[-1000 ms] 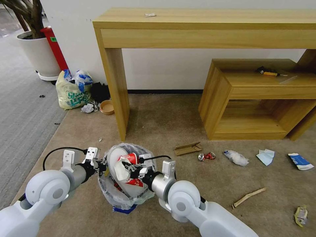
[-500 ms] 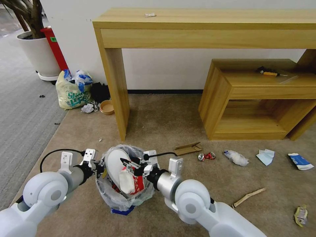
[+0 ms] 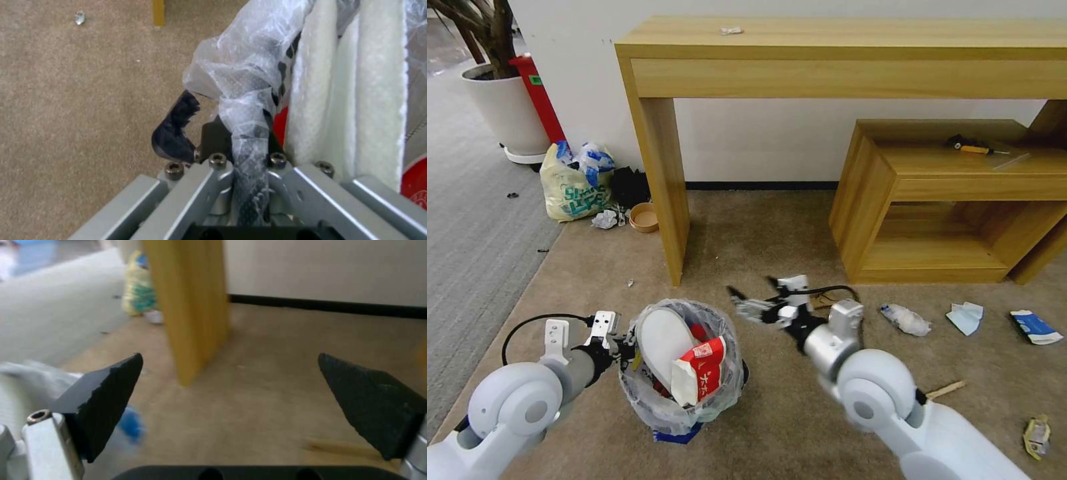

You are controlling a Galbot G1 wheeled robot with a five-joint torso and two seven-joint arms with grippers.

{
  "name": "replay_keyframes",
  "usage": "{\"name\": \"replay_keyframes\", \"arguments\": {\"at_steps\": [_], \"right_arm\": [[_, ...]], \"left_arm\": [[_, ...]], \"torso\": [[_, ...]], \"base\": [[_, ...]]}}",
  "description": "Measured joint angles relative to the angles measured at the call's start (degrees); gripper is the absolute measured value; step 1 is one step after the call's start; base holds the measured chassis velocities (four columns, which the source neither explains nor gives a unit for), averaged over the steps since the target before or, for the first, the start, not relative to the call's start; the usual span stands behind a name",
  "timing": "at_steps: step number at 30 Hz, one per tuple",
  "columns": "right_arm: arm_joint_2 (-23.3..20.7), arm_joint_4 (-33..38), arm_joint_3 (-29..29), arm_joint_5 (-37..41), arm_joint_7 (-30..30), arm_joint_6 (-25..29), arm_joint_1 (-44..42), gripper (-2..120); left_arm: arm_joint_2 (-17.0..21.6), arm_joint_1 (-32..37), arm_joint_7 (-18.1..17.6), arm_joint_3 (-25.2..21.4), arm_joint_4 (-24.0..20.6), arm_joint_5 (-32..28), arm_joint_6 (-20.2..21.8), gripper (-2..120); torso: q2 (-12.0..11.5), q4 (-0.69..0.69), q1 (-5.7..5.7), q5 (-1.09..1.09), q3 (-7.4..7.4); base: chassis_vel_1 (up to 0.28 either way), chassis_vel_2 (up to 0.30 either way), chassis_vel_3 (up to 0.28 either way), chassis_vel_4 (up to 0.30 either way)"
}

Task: Pick up the trash bin and place the garbage on the floor into it.

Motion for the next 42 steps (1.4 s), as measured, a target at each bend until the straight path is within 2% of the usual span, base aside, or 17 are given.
{"name": "replay_keyframes", "arguments": {"at_steps": [1,2,10,19,30,34,35,38,39,40,42], "right_arm": [[0.2,0.0,5.3,-2.4,-2.9,0.7,-4.9,100],[0.4,0.0,8.1,-3.8,-4.6,1.4,-7.6,100],[2.4,0.2,15.1,-5.8,-7.7,2.9,-14.9,100],[3.9,-0.4,17.5,-7.3,-9.1,4.3,-17.6,100],[7.0,-2.6,18.6,-9.0,-9.3,6.8,-20.7,100],[7.4,-3.6,19.5,-9.5,-9.6,7.5,-21.8,100],[8.3,-4.9,20.0,-9.9,-9.2,8.3,-22.8,100],[10.5,-7.8,20.6,-9.8,-6.7,8.3,-24.0,100],[12.3,-10.2,20.5,-8.4,-2.8,7.0,-24.4,100],[12.3,-10.2,20.5,-8.4,-2.8,7.0,-24.4,100],[14.7,-14.1,20.4,-5.8,1.7,4.6,-24.5,100]], "left_arm": [[-0.2,0.9,0.0,-0.7,-0.6,0.0,0.0,0],[-0.3,1.2,0.0,-0.8,-0.9,0.1,0.0,0],[0.1,1.3,-0.3,-0.3,-2.4,-0.3,0.0,0],[1.6,2.1,-1.0,0.0,-4.1,-1.2,0.0,0],[1.6,2.1,-1.1,0.8,-4.4,-1.1,0.0,0],[1.3,2.1,-1.1,0.9,-4.5,-0.9,0.0,0],[1.1,2.1,-1.0,0.9,-4.6,-0.9,0.0,0],[0.9,2.2,-1.0,1.0,-4.6,-0.7,0.0,0],[0.7,2.2,-0.8,1.0,-4.7,-0.7,0.0,0],[0.7,2.2,-0.8,1.0,-4.7,-0.7,0.0,0],[0.5,2.3,-0.8,1.1,-4.7,-0.5,0.0,0]], "torso": [[0.0,0.0,0.0,0.0,0.0],[0.0,0.0,0.0,-0.01,0.0],[0.0,0.0,0.0,-0.02,0.0],[0.0,0.01,0.0,-0.01,0.0],[0.0,0.0,0.01,0.02,0.01],[0.0,0.0,0.01,-0.06,0.01],[0.0,0.01,0.0,0.01,0.0],[0.0,-0.01,0.0,-0.02,0.0],[0.0,0.0,0.01,0.04,0.01],[0.0,0.0,0.01,0.04,0.01],[0.0,-0.03,0.0,-0.04,0.01]], "base": [[0.0,0.0,0.0,0.0],[0.0,0.0,0.0,0.0],[0.0,0.0,0.0,0.0],[-0.062,-0.058,0.068,0.057],[-0.232,-0.213,0.223,0.222],[-0.266,-0.28,0.26,0.269],[-0.266,-0.267,0.243,0.257],[-0.212,-0.273,0.229,0.232],[-0.157,-0.173,0.124,0.153],[-0.157,-0.173,0.124,0.153],[-0.076,-0.126,0.074,0.102]]}}
